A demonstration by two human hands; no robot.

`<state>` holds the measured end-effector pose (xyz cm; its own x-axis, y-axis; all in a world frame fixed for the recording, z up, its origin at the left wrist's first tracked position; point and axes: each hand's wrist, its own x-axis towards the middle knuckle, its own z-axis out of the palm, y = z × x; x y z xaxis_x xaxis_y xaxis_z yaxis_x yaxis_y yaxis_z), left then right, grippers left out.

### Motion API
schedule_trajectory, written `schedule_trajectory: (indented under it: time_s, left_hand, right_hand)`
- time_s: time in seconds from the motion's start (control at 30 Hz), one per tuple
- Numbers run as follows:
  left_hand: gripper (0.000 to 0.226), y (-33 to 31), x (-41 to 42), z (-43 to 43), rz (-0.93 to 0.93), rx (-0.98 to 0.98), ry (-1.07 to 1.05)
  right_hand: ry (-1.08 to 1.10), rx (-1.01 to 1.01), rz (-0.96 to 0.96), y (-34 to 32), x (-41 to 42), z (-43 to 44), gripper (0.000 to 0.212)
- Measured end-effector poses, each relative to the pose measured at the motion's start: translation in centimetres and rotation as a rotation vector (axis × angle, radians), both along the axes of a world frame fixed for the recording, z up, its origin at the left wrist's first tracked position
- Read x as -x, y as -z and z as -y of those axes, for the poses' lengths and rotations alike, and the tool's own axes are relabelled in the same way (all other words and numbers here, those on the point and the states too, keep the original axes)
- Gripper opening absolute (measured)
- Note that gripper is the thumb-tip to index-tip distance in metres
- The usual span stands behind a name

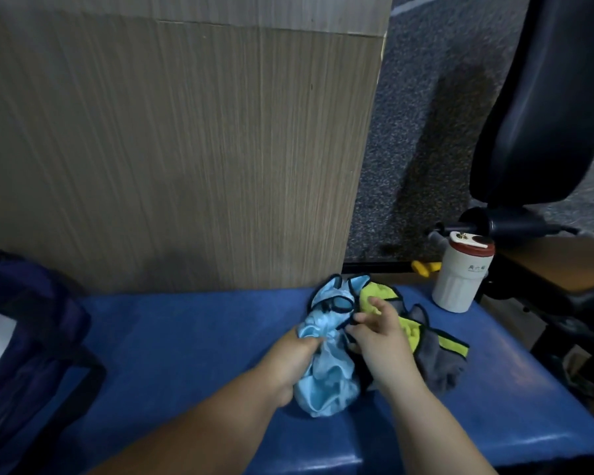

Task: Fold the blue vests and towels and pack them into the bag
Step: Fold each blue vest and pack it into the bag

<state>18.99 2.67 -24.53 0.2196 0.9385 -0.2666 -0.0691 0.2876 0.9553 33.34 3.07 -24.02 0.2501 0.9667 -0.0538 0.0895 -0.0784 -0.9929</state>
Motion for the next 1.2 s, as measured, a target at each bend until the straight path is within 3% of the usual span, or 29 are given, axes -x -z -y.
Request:
schedule_trajectory:
  time_s: [0.13,0.27,0.4,0.53,0.6,0.7,0.77,0.87,0.93,1.0,1.07,1.13,1.2]
  left_hand:
    - [0.019,0.1,2.4,-0.1,-0.16,-0.07,-0.096]
    - [0.016,0.5,5.9,-0.9,-0.407,-0.11,-0.289]
    - [0.005,0.3,10.6,-1.8,-0.607,-0.105,-0.417]
    - [0.055,0.3,13.5,-1.7,-0.825,0.023,-0.279]
    - [0.071,0.5,13.9,-1.4,-0.982,0.009,-0.29]
    - [0.067,-0.1,13.4,-0.3,-1.074,-0.148,-0.514]
    - [0.058,-0.6,12.8,0.2,-1.065,-0.321,-0.612]
    - [0.032,-0.8,12.2,0.5,-0.924,-0.495,-0.482]
    - [0.042,-0.8,11.8,0.7,-0.987,-0.414,-0.288]
    - [0.068,-0.3,11.7,0.8,-1.15,-0.293,-0.135]
    - [0.08,0.5,12.1,0.6,-1.272,-0.244,-0.082]
    - [0.072,0.9,12.7,0.5,-1.294,-0.239,-0.114]
    - [0.058,1.1,13.5,0.3,-1.231,-0.233,-0.169]
  right_hand:
    - [0.054,0.072,-0.056,-0.1,-1.5,-0.3,0.071]
    - [0.144,0.047,0.296,-0.8,-3.4,-0.2,0.074]
    - [0.186,0.119,0.518,-0.8,-4.8,-0.2,0.068]
    - [0.241,0.097,0.764,-1.2,-4.3,0.3,0.057]
    - [0.179,-0.016,0.845,-1.0,-3.0,0.6,0.046]
    - [-0.082,-0.189,0.825,0.2,-0.6,0.7,0.037]
    - [-0.227,-0.18,0.811,1.3,0.7,0.8,0.043]
    - [-0.313,-0.069,0.745,2.5,1.6,0.5,0.058]
    - [-0.338,0.028,0.691,2.8,1.9,0.1,0.067]
    - [-0.357,0.085,0.67,2.9,2.1,-0.1,0.069]
    - [-0.404,0.068,0.785,3.4,2.5,-0.1,0.062]
    - [-0.421,0.013,0.961,4.0,2.9,-0.2,0.05]
    - [-0.416,0.002,0.99,4.1,3.0,-0.2,0.035]
